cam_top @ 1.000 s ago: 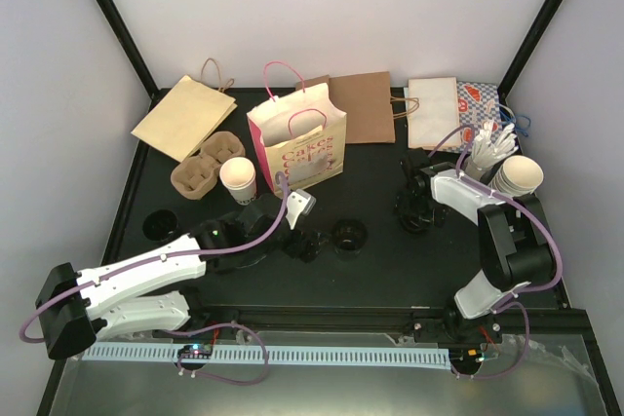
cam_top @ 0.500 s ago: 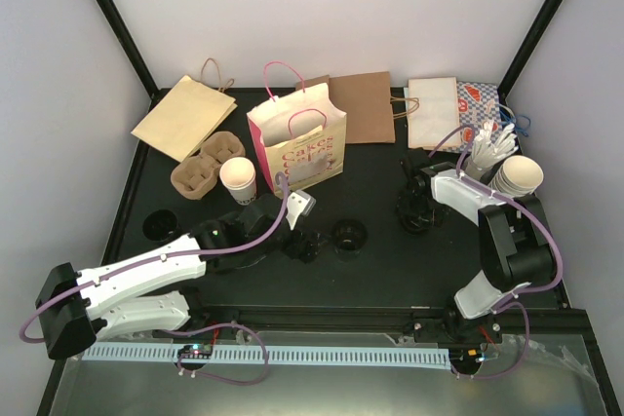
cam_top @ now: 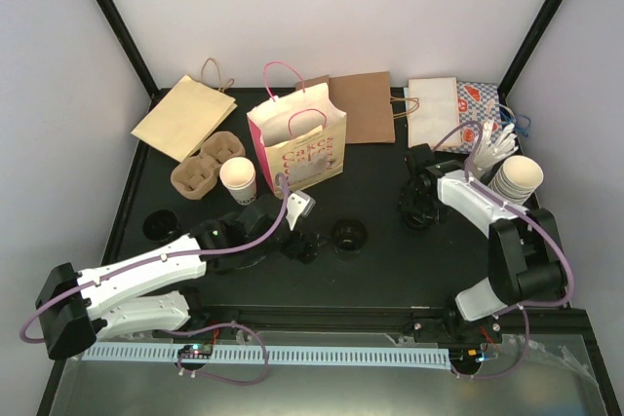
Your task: Pack the takeout coffee
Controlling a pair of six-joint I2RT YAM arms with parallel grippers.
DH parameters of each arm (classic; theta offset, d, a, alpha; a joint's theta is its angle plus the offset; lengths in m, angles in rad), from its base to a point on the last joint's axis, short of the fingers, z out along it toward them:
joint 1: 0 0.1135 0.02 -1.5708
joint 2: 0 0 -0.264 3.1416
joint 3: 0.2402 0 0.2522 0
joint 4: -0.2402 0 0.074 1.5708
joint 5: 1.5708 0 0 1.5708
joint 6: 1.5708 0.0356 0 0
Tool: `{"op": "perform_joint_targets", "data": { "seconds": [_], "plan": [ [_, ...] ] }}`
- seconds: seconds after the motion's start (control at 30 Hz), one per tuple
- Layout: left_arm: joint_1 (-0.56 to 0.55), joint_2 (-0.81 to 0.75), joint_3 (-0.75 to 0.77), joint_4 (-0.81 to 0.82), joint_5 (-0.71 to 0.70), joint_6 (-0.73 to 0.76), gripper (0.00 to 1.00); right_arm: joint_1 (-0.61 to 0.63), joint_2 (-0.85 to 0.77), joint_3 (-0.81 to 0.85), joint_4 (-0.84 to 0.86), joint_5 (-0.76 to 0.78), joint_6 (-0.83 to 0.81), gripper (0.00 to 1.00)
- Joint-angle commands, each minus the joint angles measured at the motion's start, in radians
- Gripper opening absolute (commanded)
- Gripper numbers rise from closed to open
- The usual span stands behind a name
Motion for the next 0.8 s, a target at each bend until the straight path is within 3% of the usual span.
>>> {"op": "perform_joint_targets", "data": {
  "seconds": [0.0,0.77],
  "plan": [
    [0.007,-0.003,0.009,0.01,0.018,0.003,0.99,0.008,-0.074,0.035,-0.057,0.0,-0.03,0.76],
    [0.04,0.002,0.014,0.027,0.027,-0.012,0.99,0.311,-0.357,0.195,-0.301,-0.099,-0.049,0.77]
  ]
}}
